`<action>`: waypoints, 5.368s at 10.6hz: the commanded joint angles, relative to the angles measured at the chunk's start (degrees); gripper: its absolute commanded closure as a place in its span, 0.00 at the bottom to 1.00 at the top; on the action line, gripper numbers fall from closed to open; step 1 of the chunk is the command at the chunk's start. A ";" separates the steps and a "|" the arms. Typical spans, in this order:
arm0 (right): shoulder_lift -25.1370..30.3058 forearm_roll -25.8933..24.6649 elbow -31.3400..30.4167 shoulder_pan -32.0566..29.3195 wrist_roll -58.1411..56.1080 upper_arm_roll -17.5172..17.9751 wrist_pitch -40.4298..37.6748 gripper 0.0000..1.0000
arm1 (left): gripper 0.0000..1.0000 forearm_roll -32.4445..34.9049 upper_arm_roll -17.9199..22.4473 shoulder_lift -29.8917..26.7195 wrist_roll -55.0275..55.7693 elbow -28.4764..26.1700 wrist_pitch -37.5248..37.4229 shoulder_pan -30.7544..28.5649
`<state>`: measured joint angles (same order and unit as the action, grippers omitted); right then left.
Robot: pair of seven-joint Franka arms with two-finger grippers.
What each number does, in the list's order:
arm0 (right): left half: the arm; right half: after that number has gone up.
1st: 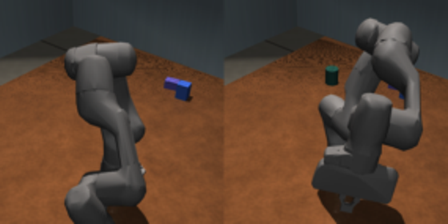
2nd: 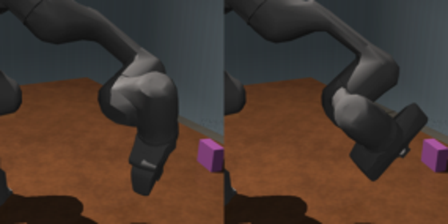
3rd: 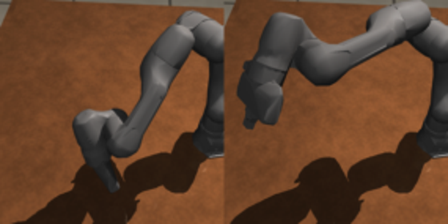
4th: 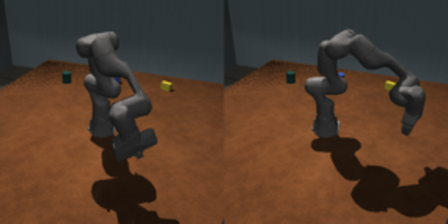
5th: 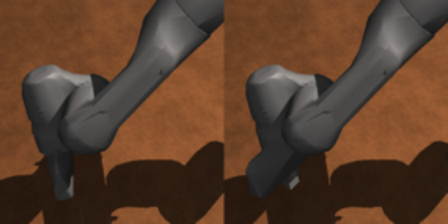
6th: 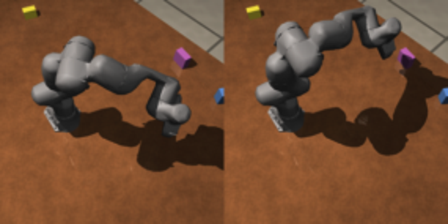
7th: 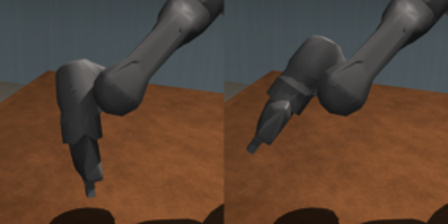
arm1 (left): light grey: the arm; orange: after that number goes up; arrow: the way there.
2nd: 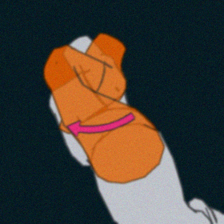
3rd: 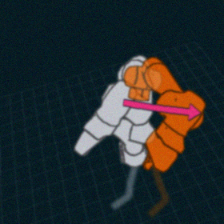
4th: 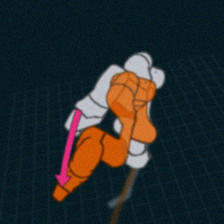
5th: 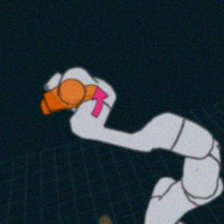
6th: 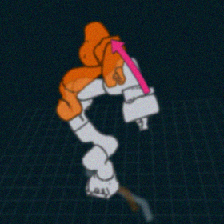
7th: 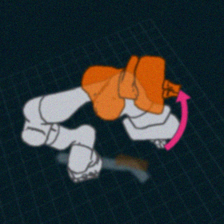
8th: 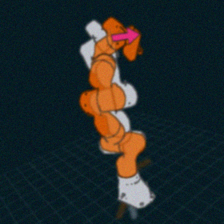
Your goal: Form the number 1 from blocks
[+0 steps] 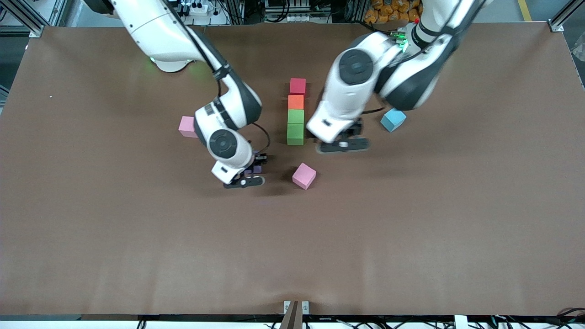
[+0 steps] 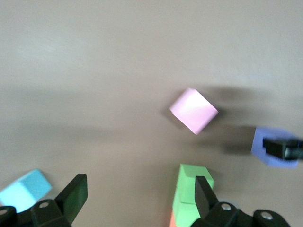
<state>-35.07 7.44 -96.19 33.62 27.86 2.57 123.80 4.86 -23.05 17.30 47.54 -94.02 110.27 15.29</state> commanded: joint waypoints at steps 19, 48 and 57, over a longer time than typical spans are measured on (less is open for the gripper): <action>-10.46 0.73 12.08 11.91 16.35 -0.46 3.82 0.00 | 0.00 -4.34 24.81 -15.45 -35.85 6.13 -23.34 -10.11; 34.36 -6.65 13.14 -29.40 -32.60 -3.63 -38.10 0.00 | 0.00 -3.46 24.90 -15.72 -36.99 10.17 -25.89 -8.53; 34.54 -6.04 12.87 -29.14 -35.59 -4.85 -40.04 0.00 | 0.00 -3.81 24.72 -16.16 -39.89 10.26 -25.89 -8.53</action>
<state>-1.36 0.02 -83.07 5.02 -6.16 -1.94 84.48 1.88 1.25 1.63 9.03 -84.32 85.55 6.46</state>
